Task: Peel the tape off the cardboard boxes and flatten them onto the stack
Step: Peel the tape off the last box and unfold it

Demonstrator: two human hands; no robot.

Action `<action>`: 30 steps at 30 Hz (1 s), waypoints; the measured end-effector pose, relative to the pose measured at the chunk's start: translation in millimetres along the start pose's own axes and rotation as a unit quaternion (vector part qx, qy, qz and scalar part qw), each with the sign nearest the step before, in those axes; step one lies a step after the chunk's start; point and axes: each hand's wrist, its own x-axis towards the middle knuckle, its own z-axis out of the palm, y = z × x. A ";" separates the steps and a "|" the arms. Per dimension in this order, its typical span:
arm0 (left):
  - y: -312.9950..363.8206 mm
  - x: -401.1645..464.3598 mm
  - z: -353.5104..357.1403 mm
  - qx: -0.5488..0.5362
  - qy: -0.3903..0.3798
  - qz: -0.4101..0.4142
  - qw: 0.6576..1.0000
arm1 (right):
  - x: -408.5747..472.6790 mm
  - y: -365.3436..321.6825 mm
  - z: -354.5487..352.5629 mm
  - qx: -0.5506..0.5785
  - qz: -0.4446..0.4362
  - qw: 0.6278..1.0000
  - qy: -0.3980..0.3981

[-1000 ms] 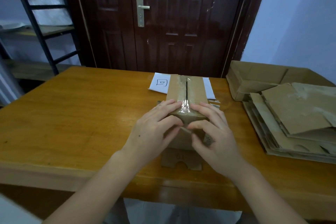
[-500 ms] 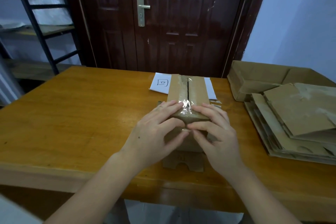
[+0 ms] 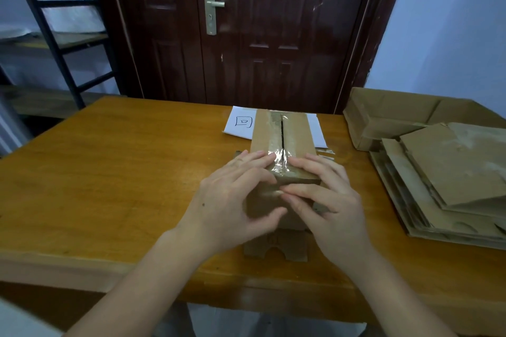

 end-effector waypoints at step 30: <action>1.1 9.0 -2.1 0.013 0.045 0.007 0.999 | 24.1 -11.0 -28.7 -0.052 -0.038 0.995 -0.077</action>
